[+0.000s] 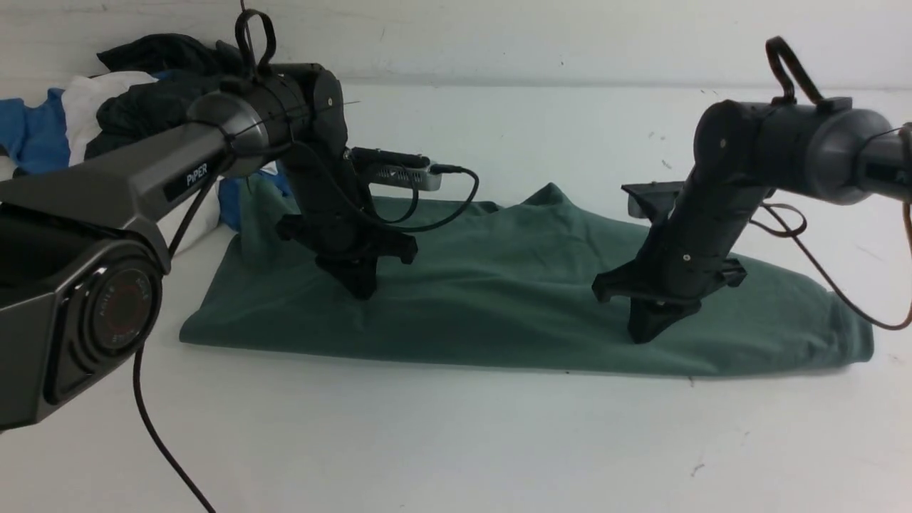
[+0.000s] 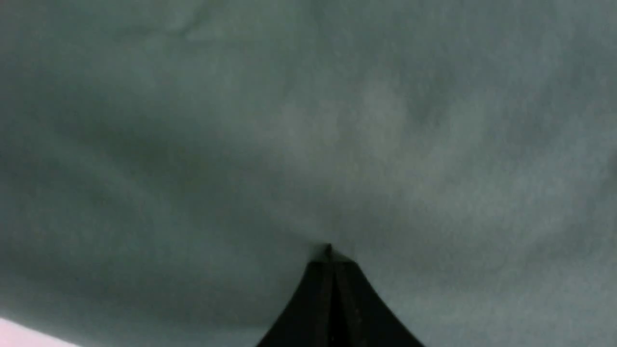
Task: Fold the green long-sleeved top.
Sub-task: Use both arms to drag the lower edge of the fabric forward and fold it over the upper edge
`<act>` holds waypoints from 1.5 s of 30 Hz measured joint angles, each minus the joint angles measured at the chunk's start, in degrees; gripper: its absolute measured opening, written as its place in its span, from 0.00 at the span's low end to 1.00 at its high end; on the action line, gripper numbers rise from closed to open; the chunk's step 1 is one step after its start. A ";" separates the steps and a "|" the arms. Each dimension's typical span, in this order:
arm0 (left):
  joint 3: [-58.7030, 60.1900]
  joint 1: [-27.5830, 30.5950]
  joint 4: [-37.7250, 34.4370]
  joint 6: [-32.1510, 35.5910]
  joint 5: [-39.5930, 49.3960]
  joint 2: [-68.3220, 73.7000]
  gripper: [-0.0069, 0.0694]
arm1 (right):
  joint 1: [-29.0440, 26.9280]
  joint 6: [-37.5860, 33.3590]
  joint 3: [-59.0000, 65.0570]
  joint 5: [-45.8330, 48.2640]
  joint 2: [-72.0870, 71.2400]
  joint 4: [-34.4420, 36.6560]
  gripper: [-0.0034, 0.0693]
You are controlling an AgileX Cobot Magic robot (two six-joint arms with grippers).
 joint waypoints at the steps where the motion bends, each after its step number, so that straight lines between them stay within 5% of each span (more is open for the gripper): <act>1: 0.83 -0.03 0.00 -0.06 -0.14 -0.45 0.09 | 0.00 0.00 0.13 0.52 0.00 -0.24 0.03; 23: 47.96 -4.00 1.77 -0.74 -16.25 -29.59 0.09 | 0.00 0.00 32.79 -6.88 -24.86 0.27 0.03; 30: 39.56 -2.47 3.28 -1.84 -7.48 -34.80 0.09 | 0.00 -0.40 32.95 -4.18 -31.58 1.21 0.03; 39: 21.14 6.43 4.30 -1.43 0.37 -22.86 0.09 | 0.00 -1.05 32.95 -4.11 -33.05 3.45 0.03; 45: 19.73 6.73 3.20 8.42 -0.83 -15.58 0.17 | 0.00 -1.31 32.95 -4.73 -33.05 4.02 0.03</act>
